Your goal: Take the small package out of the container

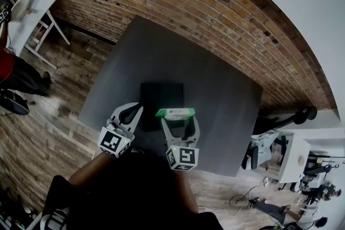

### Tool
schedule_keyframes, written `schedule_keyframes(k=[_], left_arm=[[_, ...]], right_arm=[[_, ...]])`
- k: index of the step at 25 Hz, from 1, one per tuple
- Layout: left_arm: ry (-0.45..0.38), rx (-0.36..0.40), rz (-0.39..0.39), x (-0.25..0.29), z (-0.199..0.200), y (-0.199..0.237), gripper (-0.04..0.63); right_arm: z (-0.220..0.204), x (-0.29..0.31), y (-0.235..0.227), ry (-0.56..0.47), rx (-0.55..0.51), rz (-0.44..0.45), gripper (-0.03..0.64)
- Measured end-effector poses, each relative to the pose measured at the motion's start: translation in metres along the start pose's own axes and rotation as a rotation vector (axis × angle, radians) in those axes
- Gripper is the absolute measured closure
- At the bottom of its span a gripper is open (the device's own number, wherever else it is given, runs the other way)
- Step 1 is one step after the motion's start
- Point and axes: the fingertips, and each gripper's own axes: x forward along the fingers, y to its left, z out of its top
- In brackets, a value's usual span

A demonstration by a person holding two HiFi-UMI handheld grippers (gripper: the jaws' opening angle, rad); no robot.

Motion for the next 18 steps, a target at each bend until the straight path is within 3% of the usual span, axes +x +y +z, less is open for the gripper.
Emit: schedule_keyframes(k=[18], left_arm=[[0.02, -0.002, -0.027, 0.017, -0.011, -0.003, 0.558]], right_arm=[[-0.006, 0.001, -0.008, -0.003, -0.009, -0.03, 0.172]])
